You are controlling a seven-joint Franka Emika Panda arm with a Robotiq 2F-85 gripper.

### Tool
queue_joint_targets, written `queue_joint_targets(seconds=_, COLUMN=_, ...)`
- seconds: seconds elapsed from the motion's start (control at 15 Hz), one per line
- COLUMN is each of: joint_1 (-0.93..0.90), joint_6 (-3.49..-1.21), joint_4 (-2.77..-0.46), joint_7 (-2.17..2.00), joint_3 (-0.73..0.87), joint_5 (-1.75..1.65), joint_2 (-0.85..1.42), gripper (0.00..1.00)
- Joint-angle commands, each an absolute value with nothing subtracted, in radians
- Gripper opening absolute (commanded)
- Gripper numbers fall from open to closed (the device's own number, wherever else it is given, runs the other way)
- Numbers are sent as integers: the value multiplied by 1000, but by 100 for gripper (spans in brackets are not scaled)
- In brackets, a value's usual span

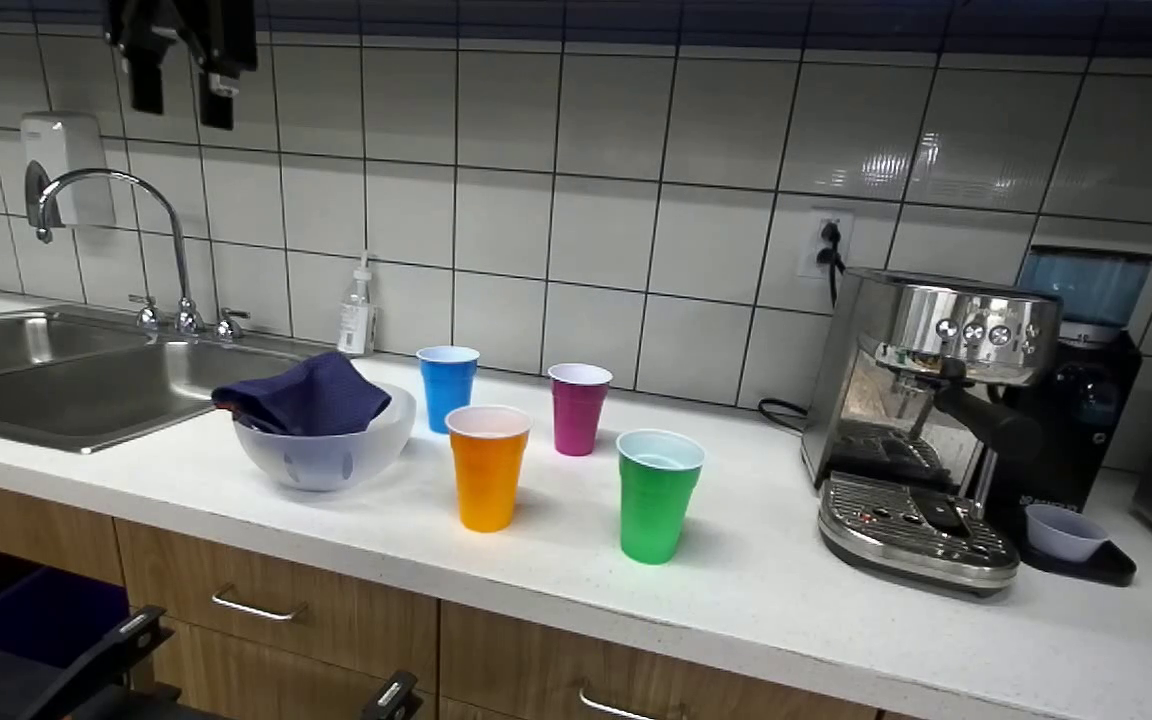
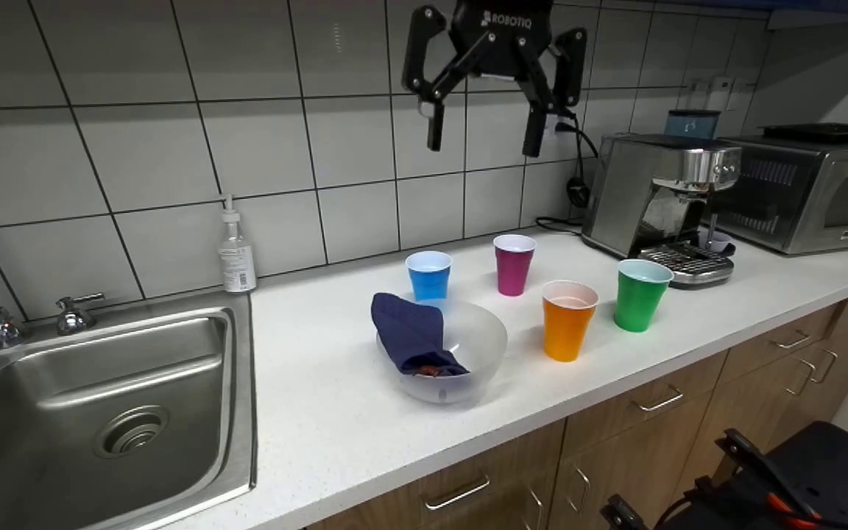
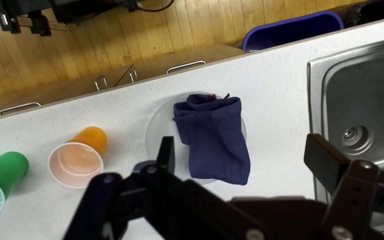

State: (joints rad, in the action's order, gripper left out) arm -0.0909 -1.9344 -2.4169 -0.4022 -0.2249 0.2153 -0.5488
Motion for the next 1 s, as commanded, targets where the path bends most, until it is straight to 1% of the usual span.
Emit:
queue_joint_targets(seconds=0.0, joint_1=-50, joint_6=-2021, joint_4=-2428, joint_7=-451, joint_3=-232, joint_5=162, joint_2=-503, gripper=100)
queue_joint_targets(seconds=0.47, joint_1=6, joint_6=-2173, joint_4=-2409, joint_7=-473, joint_3=-208, joint_5=58, joint_2=-346, gripper=100)
queue_joint_targets(seconds=0.93, joint_1=23, joint_6=-2306, joint_4=-2353, joint_7=-504, joint_3=-161, joint_5=-20, joint_2=-171, gripper=100)
